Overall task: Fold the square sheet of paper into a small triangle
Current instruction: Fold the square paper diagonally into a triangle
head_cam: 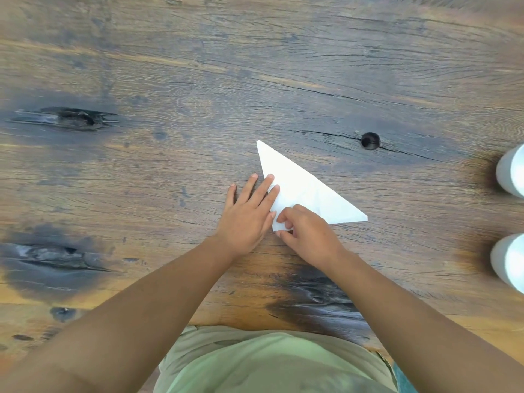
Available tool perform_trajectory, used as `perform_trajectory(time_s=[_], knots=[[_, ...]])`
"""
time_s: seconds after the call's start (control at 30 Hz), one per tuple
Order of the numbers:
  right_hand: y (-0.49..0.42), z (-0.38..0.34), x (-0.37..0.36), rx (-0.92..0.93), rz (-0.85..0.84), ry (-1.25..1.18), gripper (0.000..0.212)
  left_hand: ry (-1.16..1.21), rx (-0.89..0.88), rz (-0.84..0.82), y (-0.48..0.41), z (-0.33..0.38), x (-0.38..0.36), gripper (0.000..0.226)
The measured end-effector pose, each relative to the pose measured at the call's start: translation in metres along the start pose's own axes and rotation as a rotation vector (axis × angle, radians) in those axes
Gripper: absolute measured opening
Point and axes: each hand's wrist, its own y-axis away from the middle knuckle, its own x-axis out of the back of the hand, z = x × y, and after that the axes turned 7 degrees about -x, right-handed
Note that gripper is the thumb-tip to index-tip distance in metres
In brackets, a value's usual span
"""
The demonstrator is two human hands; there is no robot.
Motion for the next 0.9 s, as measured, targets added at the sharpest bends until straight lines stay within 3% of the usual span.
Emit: perform_trajectory(time_s=[0.53,0.77,0.9], knots=[[-0.011,0.006,0.022,-0.151,0.019,-0.169,0.011,-0.083,0.010,0.012,-0.004,0.004,-0.010,0.068],[-0.012,0.018,0.035,-0.102,0.163,-0.053,0.019,-0.113,0.042,0.020,-0.003,0.021,-0.006,0.069],[-0.005,0.022,0.031,-0.041,0.267,0.118,0.037,-0.135,0.020,0.019,0.002,0.028,-0.009,0.066]])
